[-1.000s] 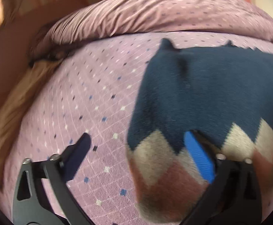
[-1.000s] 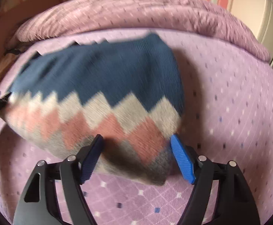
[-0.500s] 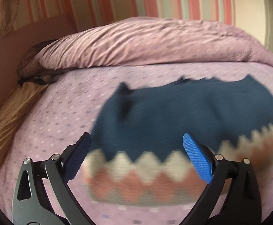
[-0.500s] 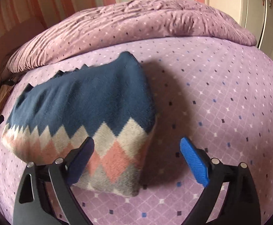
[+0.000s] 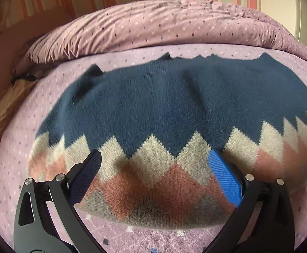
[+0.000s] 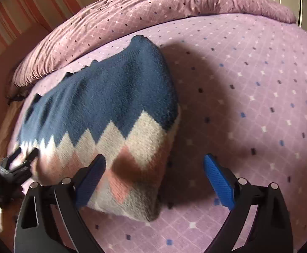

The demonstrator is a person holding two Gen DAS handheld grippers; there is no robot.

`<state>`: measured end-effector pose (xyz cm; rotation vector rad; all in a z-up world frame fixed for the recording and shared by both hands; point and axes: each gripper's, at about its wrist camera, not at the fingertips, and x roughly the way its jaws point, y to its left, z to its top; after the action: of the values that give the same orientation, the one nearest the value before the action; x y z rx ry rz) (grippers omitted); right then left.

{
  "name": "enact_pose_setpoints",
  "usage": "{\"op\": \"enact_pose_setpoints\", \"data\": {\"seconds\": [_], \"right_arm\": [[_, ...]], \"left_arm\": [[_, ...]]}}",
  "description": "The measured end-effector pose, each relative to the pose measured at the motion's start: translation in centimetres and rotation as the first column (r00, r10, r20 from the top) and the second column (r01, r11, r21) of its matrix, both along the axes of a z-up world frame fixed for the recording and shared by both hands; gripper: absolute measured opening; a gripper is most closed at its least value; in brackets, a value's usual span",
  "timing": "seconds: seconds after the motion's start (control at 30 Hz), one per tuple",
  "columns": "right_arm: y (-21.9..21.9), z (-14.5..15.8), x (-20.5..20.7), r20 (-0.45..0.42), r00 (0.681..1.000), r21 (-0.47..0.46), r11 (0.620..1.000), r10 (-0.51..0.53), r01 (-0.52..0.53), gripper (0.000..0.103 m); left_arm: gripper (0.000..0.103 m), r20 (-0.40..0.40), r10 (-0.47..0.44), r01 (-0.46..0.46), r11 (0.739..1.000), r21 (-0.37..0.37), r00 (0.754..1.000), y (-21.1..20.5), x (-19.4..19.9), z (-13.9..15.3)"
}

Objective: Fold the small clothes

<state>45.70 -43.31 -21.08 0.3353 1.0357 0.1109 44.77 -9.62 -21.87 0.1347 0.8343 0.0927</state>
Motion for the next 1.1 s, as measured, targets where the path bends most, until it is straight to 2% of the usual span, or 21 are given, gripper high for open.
{"op": "enact_pose_setpoints", "data": {"seconds": [0.13, 0.23, 0.3, 0.47, 0.5, 0.53, 0.57, 0.6, 0.63, 0.7, 0.8, 0.9, 1.0, 1.1], "right_arm": [[0.0, -0.6, 1.0, -0.019, 1.000, 0.049, 0.999, 0.004, -0.003, 0.096], [0.1, -1.7, 1.7, -0.055, 0.998, 0.087, 0.996, 0.007, -0.003, 0.099], [0.4, -2.6, 2.1, -0.077, 0.997, 0.122, 0.993, 0.017, -0.008, 0.102], [1.9, -3.3, 3.4, -0.057, 0.997, 0.134, 0.990, 0.046, -0.038, 0.102], [2.6, -3.2, 3.7, -0.049, 0.996, 0.142, 0.987, 0.078, -0.070, 0.093], [3.8, -3.2, 4.2, -0.051, 0.991, 0.150, 0.982, 0.125, -0.116, 0.089], [4.5, -3.1, 4.6, -0.061, 0.990, 0.119, 0.986, 0.124, -0.116, 0.087], [4.9, -3.0, 4.8, -0.064, 0.990, 0.103, 0.988, 0.124, -0.117, 0.075], [5.0, -2.7, 5.0, -0.056, 0.991, 0.110, 0.987, 0.125, -0.118, 0.055], [4.6, -2.2, 4.9, -0.033, 0.992, 0.143, 0.983, 0.120, -0.114, 0.043], [5.6, -0.9, 4.4, 0.001, 0.988, 0.079, 0.984, 0.157, -0.157, 0.039], [5.2, 0.2, 4.2, 0.029, 0.990, 0.121, 0.982, 0.141, -0.143, 0.038], [5.5, 2.7, 3.7, 0.082, 0.985, 0.127, 0.978, 0.154, -0.163, 0.038], [7.4, 6.8, 3.4, 0.157, 0.969, 0.113, 0.971, 0.190, -0.208, 0.037]], "left_arm": [[0.100, -0.008, -0.019, 0.020, 0.999, 0.050, 1.000, -0.6, 0.3, -0.7], [0.100, -0.018, -0.009, 0.009, 1.000, 0.017, 1.000, -0.2, 0.5, -0.9], [0.100, -0.009, -0.006, 0.006, 1.000, 0.021, 1.000, -0.3, 0.3, -1.0], [0.100, -0.005, 0.008, -0.008, 1.000, 0.002, 1.000, -0.1, 0.2, -1.2], [0.100, -0.005, 0.007, -0.007, 1.000, 0.003, 1.000, -0.2, 0.2, -1.2], [0.100, -0.006, 0.008, -0.008, 1.000, 0.001, 1.000, -0.1, 0.2, -1.2], [0.100, -0.007, 0.008, -0.008, 1.000, -0.001, 1.000, -0.1, 0.3, -1.2], [0.100, -0.007, 0.009, -0.009, 1.000, -0.003, 1.000, -0.1, 0.3, -1.3], [0.100, -0.006, 0.009, -0.009, 1.000, -0.005, 1.000, -0.1, 0.3, -1.3], [0.100, -0.003, 0.012, -0.012, 1.000, 0.000, 1.000, -0.2, 0.3, -1.3], [0.100, -0.004, 0.014, -0.014, 1.000, 0.002, 1.000, -0.2, 0.2, -1.3], [0.100, -0.009, 0.017, -0.017, 1.000, 0.002, 1.000, -0.2, 0.2, -1.3], [0.100, -0.016, 0.018, -0.018, 1.000, 0.002, 1.000, -0.2, 0.3, -1.3], [0.100, -0.020, 0.025, -0.026, 1.000, -0.007, 0.999, 0.0, 0.2, -1.3]]}}
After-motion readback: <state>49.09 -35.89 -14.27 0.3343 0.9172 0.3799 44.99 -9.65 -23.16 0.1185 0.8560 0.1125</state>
